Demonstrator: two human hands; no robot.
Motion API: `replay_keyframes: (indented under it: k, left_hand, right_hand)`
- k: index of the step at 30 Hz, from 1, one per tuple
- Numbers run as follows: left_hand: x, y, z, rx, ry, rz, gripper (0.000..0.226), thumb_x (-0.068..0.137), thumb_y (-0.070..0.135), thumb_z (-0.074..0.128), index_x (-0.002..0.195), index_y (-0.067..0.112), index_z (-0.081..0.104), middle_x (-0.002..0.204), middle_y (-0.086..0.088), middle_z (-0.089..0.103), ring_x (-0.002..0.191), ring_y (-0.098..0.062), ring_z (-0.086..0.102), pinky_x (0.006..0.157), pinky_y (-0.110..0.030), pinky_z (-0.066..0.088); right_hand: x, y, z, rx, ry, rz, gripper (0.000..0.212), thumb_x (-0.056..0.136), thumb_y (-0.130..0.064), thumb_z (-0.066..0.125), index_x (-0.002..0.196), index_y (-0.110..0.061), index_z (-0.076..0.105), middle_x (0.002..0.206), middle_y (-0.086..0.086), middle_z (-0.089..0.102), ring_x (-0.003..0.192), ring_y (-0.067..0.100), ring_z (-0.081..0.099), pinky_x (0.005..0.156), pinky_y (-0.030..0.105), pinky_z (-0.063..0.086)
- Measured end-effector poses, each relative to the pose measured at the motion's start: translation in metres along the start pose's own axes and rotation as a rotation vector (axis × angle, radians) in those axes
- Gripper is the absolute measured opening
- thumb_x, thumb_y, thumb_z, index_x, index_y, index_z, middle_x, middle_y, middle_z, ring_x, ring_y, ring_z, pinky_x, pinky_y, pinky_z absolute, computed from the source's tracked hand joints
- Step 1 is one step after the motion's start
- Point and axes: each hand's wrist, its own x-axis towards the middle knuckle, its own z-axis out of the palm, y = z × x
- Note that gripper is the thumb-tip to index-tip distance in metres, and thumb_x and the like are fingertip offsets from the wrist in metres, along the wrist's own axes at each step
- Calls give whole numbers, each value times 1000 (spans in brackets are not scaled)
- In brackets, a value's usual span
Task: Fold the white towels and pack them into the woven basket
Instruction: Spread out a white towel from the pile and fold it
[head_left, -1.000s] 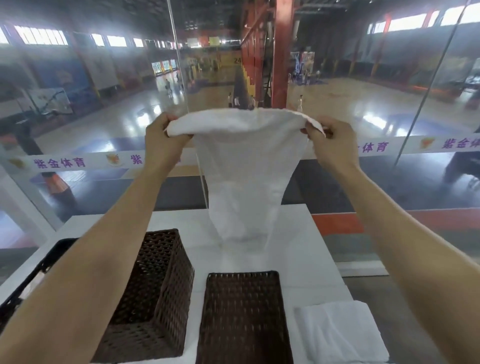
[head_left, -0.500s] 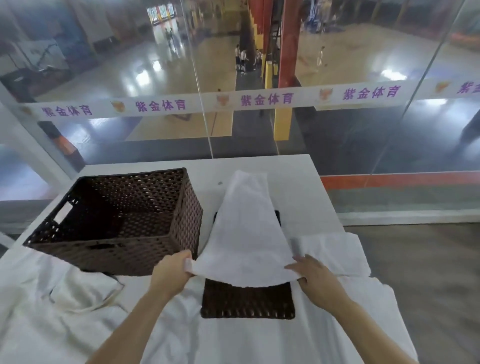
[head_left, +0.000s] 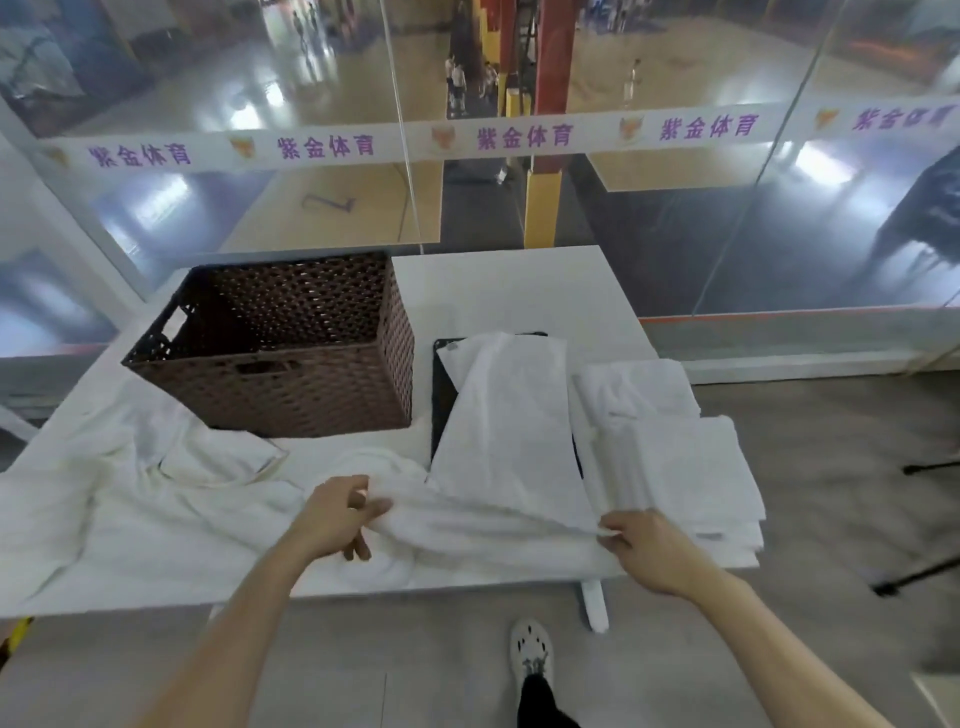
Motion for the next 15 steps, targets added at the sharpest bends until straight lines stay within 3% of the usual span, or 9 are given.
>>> replay_keyframes:
  k: [3, 5, 8, 9, 11, 12, 15]
  left_hand:
    - [-5, 8, -8, -86, -60, -21, 27, 109, 28, 65, 124, 7, 57, 113, -22, 72, 67, -40, 79, 56, -44, 63]
    - [5, 12, -11, -136, -72, -27, 26, 111, 26, 60, 133, 14, 53, 110, -24, 76, 72, -43, 80, 66, -51, 67]
    - [34, 35, -18, -260, -47, -18, 28, 114, 20, 53, 140, 11, 49, 106, -27, 79, 84, -44, 81, 83, -57, 66]
    - [45, 50, -23, -309, -25, 11, 25, 114, 15, 51, 137, 5, 51, 113, -29, 76, 89, -43, 81, 87, -58, 66]
    - [69, 88, -39, -350, 43, 99, 11, 113, 8, 50, 118, -1, 54, 121, -28, 69, 94, -35, 81, 96, -56, 63]
    - [78, 113, -51, -338, 98, 145, 7, 112, 8, 52, 108, 3, 54, 117, -24, 68, 93, -30, 79, 97, -53, 62]
    - [95, 209, -108, -139, 390, 329, 12, 107, 19, 63, 103, 10, 57, 94, -3, 67, 84, -17, 62, 78, -39, 49]
  right_hand:
    - [-8, -16, -22, 25, 50, 42, 31, 107, -37, 56, 125, -19, 75, 127, 6, 75, 117, 30, 67, 91, 35, 51]
    - [-3, -24, -40, 23, 37, 71, 33, 108, -38, 54, 128, -19, 73, 129, 8, 73, 116, 32, 68, 91, 36, 53]
    - [19, -38, -79, 67, -27, 145, 26, 109, -30, 54, 124, -14, 69, 103, 12, 77, 81, 32, 79, 62, 33, 58]
    - [29, -43, -95, 94, -37, 167, 27, 107, -27, 58, 127, -12, 68, 101, 12, 77, 80, 31, 79, 63, 33, 62]
    - [56, -49, -136, 69, 33, 159, 37, 97, -22, 73, 132, -11, 70, 114, 8, 75, 99, 25, 76, 81, 22, 60]
    - [70, -52, -160, 110, 117, 155, 36, 92, -15, 76, 128, -11, 72, 111, 8, 73, 103, 26, 73, 78, 20, 57]
    - [95, -71, -254, 331, 472, 100, 21, 95, -7, 65, 109, -19, 76, 110, 13, 76, 109, 35, 71, 88, 38, 60]
